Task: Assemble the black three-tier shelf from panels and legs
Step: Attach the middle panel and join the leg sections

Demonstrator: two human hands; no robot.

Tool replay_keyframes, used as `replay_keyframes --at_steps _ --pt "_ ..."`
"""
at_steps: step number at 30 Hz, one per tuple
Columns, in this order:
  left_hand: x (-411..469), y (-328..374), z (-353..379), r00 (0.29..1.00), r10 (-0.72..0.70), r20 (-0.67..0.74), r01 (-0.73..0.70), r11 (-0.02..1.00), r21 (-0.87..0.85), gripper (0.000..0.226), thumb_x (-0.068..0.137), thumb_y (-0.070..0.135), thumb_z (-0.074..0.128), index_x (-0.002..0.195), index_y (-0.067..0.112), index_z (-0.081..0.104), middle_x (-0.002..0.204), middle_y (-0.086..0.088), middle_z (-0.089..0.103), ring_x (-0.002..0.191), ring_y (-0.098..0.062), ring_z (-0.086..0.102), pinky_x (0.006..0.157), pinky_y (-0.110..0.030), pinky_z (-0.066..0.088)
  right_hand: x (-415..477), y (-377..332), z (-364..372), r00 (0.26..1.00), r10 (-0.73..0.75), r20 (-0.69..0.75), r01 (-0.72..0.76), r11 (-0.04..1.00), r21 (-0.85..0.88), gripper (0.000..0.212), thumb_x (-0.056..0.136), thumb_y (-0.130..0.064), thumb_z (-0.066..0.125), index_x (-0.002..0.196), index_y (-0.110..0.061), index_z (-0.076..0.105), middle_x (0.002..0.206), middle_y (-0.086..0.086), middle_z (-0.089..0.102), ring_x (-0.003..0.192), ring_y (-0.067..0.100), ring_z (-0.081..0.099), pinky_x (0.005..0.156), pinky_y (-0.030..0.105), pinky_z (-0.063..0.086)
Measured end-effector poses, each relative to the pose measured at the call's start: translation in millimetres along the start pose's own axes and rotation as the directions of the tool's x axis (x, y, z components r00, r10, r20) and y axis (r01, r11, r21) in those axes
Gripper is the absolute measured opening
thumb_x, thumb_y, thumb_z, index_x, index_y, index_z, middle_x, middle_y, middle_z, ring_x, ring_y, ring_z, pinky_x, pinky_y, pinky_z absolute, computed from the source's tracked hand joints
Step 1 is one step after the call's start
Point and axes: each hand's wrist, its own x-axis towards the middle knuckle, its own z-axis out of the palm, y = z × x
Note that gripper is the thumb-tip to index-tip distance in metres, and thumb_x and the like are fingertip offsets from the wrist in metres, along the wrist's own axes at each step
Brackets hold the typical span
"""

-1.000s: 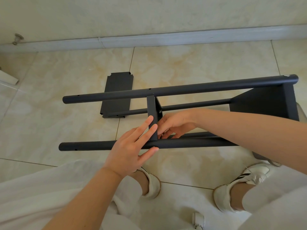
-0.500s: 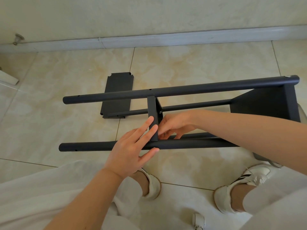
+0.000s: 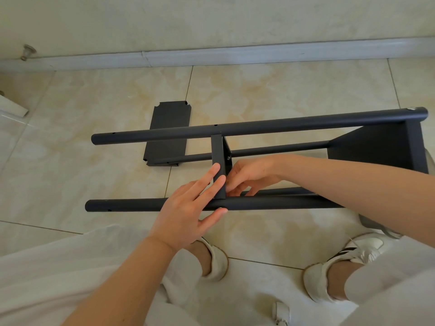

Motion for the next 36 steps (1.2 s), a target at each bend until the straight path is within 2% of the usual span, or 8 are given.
replay_keyframes --at_steps 3,8,14,18,22,28,32,36 --pt "-0.1 -0.5 0.3 1.000 -0.001 -0.006 0.001 1.000 -0.008 0.059 0.099 0.048 0.050 0.145 0.010 0.054 0.159 -0.004 0.038 0.107 -0.016 0.063 0.092 -0.027 0.050 -0.3 -1.6 -0.1 1.000 0.006 -0.030 -0.007 0.999 -0.038 0.032 0.096 -0.029 0.062 0.113 -0.002 0.069 0.098 0.008 0.067 0.096 0.021 0.060 0.107 0.050 0.045" --pt "-0.6 -0.7 0.8 1.000 -0.006 0.001 0.006 1.000 -0.012 0.060 0.099 0.049 0.049 0.146 0.012 0.052 0.160 -0.003 0.037 0.108 -0.017 0.064 0.094 -0.026 0.048 -2.5 -3.0 2.3 0.999 -0.038 0.021 0.038 0.999 0.016 0.016 0.097 -0.018 0.060 0.093 -0.012 0.074 0.091 0.007 0.065 0.093 0.023 0.058 0.104 0.050 0.046" --pt "-0.2 -0.9 0.7 1.000 -0.007 0.002 0.007 1.000 -0.001 0.060 0.099 0.048 0.050 0.146 0.012 0.052 0.160 -0.004 0.037 0.110 -0.016 0.063 0.094 -0.026 0.048 0.5 -6.4 4.4 0.998 -0.012 -0.067 0.007 0.997 -0.073 0.041 0.096 -0.034 0.062 0.113 0.002 0.067 0.095 0.011 0.064 0.092 0.022 0.061 0.103 0.046 0.049" --pt "-0.1 -1.2 1.0 1.000 -0.004 0.003 0.004 1.000 -0.004 0.060 0.099 0.048 0.050 0.147 0.012 0.051 0.160 -0.003 0.037 0.110 -0.017 0.063 0.093 -0.028 0.050 1.4 -2.5 2.4 0.999 -0.040 -0.019 0.040 0.999 -0.004 0.023 0.098 -0.021 0.059 0.108 -0.002 0.068 0.099 0.014 0.061 0.094 0.024 0.058 0.103 0.048 0.047" --pt "-0.2 -1.1 1.0 1.000 -0.005 -0.001 0.005 1.000 -0.004 0.059 0.099 0.049 0.049 0.147 0.013 0.051 0.160 -0.002 0.037 0.110 -0.016 0.063 0.093 -0.026 0.050 5.6 -3.1 5.7 0.998 -0.005 -0.056 0.002 0.998 -0.064 0.035 0.098 -0.028 0.060 0.117 0.000 0.066 0.101 0.016 0.068 0.097 0.023 0.065 0.102 0.045 0.051" --pt "0.4 -0.8 0.6 1.000 -0.005 -0.005 0.005 1.000 0.014 0.060 0.099 0.049 0.049 0.146 0.012 0.051 0.160 -0.003 0.038 0.110 -0.015 0.061 0.094 -0.023 0.045 5.6 -0.1 0.0 1.000 -0.010 0.003 0.010 0.999 0.034 0.022 0.096 -0.020 0.061 0.110 -0.005 0.068 0.105 0.013 0.064 0.099 0.024 0.060 0.102 0.045 0.048" --pt "-0.1 -1.6 2.0 1.000 0.009 -0.012 -0.008 0.999 0.048 0.060 0.100 0.049 0.049 0.147 0.012 0.051 0.159 -0.004 0.039 0.127 -0.023 0.056 0.107 -0.030 0.041 8.7 -0.6 1.4 0.999 0.027 -0.038 -0.027 1.000 -0.002 0.026 0.094 -0.031 0.064 0.102 -0.007 0.070 0.087 0.007 0.063 0.087 0.020 0.059 0.087 0.035 0.051" --pt "0.5 -2.1 3.6 0.999 0.031 -0.031 -0.028 0.996 0.083 0.058 0.102 0.048 0.047 0.148 0.011 0.049 0.160 -0.007 0.038 0.147 -0.024 0.038 0.121 -0.041 0.031 5.4 2.3 -2.6 1.000 -0.008 0.014 0.007 0.998 0.067 0.015 0.096 -0.021 0.061 0.100 -0.010 0.070 0.097 0.011 0.064 0.093 0.024 0.056 0.094 0.040 0.049"
